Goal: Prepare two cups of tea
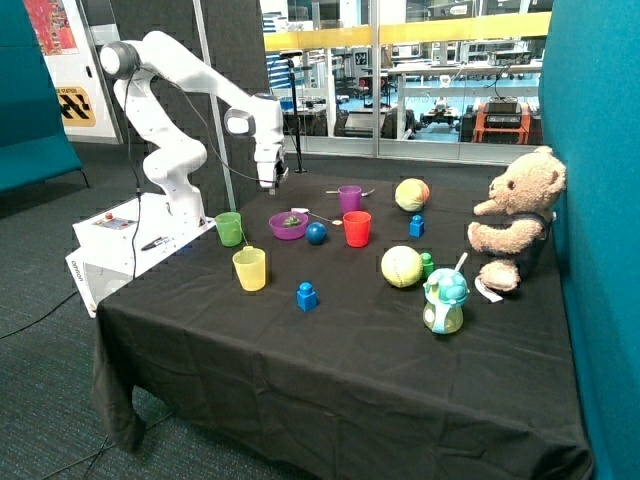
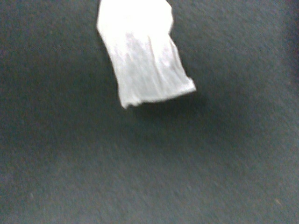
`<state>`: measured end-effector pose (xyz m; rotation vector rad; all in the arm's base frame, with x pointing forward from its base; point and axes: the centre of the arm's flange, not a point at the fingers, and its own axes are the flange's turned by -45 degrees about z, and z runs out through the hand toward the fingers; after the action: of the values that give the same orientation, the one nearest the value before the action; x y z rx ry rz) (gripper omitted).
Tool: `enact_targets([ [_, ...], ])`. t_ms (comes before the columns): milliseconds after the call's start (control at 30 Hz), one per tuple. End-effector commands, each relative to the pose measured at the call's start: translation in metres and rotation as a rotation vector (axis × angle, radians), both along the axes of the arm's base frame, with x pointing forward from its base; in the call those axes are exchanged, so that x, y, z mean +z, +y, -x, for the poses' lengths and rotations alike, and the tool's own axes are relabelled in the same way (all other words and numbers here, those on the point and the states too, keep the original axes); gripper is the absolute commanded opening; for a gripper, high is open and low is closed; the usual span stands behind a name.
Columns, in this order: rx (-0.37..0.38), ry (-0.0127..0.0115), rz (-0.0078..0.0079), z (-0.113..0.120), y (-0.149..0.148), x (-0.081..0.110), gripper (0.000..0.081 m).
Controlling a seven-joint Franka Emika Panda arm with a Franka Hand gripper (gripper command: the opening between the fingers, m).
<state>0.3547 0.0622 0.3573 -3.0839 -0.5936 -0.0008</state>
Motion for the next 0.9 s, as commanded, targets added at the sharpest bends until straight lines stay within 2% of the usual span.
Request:
enact_targets([
  [0,0.028,0.0003,0.0011,-0.014,0.022,-0.012,0.0514],
  [433,0.055,0.0003,0.0011,-0.016,0.031,-0.029,0.0551],
  [533,0.059,0.0003,0.0011,-0.016,0.03,-0.036,0.0544],
  [600,0.061,0.0003,0.0011,-0.017,0.03,-0.037,0.0499],
  [667,0.062,0.0003,0.0011,-0.017,0.03,-0.038,0.0538],
  [867,0.066,0.0003,0.0012,-0.02,0.028,-0.045,0.0556],
])
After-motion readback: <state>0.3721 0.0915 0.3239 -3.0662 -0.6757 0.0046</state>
